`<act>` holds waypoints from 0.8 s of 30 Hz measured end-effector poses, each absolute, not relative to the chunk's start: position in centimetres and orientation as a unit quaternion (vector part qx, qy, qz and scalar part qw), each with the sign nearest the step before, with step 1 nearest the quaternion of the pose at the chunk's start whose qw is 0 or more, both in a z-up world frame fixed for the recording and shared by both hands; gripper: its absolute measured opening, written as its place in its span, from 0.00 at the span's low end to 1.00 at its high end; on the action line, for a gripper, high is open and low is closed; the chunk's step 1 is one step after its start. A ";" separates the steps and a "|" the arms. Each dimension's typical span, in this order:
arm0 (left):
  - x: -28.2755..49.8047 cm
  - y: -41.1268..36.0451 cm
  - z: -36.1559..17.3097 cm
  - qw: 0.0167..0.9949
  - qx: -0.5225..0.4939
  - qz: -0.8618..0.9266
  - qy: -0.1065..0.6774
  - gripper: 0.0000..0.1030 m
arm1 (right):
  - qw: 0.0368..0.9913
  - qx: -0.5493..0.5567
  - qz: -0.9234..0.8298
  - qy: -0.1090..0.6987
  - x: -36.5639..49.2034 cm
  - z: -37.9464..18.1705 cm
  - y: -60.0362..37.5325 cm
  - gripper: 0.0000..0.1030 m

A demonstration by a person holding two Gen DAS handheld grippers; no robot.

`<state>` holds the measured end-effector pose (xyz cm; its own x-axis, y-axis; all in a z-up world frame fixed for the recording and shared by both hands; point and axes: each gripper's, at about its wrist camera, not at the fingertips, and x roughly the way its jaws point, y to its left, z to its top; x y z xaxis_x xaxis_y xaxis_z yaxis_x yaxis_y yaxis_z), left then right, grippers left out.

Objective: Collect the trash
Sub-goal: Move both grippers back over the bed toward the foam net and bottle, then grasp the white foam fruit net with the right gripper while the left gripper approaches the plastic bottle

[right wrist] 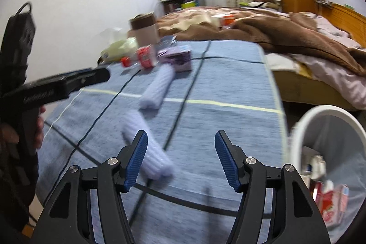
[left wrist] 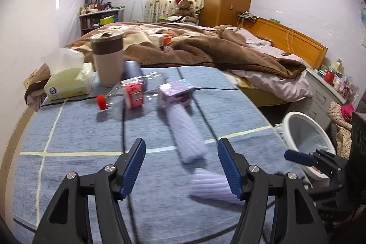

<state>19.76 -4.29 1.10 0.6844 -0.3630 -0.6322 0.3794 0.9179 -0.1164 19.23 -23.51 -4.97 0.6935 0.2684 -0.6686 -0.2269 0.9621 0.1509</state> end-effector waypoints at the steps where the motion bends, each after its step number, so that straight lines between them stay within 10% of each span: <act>1: 20.1 -3.8 1.0 0.919 0.012 -0.197 0.341 0.66 | 0.917 0.024 0.143 0.372 19.4 -5.1 -23.0 0.61; 20: 28.7 -1.3 0.0 0.913 0.046 -0.186 0.359 0.68 | 0.880 -0.057 0.168 0.440 21.9 -8.0 -18.8 0.61; 24: 30.6 -1.6 -0.3 0.911 0.060 -0.184 0.364 0.68 | 0.882 -0.057 0.158 0.440 22.1 -7.8 -19.2 0.44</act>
<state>30.63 -1.64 -0.28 0.6670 -0.2913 -0.6857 0.3788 0.9252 -0.0246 22.12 -19.22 -7.84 0.5634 0.2280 -0.7941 -0.3279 0.9439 0.0384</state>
